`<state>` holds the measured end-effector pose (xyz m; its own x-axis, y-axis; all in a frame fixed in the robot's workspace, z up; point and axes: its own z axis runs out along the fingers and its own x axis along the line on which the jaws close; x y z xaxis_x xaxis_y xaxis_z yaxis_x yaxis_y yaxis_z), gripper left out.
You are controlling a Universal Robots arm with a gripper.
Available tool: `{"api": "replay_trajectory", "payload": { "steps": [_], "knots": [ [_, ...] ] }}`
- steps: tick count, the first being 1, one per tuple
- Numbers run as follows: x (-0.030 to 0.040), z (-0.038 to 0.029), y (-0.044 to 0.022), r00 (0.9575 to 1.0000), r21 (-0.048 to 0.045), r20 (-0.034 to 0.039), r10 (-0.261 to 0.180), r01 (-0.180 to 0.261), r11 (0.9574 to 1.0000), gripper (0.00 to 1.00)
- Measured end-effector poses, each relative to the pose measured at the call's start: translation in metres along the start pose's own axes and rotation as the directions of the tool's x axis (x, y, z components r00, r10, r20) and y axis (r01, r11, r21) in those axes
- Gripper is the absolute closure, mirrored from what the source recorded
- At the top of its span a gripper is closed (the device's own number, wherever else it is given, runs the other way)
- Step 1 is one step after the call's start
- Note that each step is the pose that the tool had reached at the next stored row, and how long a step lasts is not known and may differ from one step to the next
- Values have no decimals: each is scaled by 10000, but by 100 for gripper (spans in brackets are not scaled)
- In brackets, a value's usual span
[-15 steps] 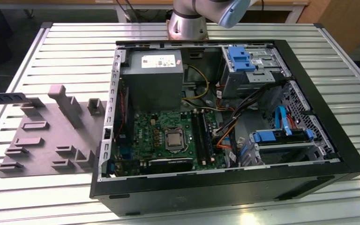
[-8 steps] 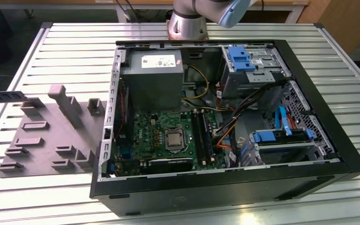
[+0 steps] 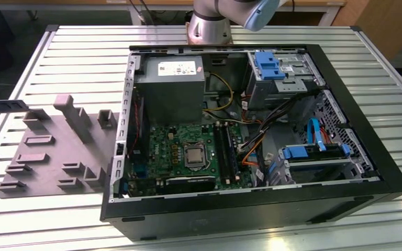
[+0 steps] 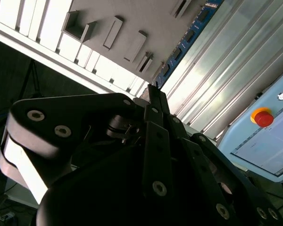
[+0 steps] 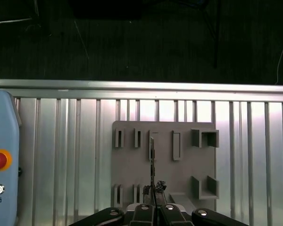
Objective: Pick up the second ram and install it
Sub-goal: 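Pick up the second ram and move it above second insertion slot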
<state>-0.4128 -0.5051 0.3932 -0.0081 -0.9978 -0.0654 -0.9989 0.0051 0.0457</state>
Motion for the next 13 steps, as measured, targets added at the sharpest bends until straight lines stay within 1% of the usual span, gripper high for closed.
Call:
{"api": "replay_trajectory", "payload": {
  "steps": [13],
  "knots": [
    [-4, -53, 2, 10000, 0, 0, 0, 0, 10000, 89]
  ]
}}
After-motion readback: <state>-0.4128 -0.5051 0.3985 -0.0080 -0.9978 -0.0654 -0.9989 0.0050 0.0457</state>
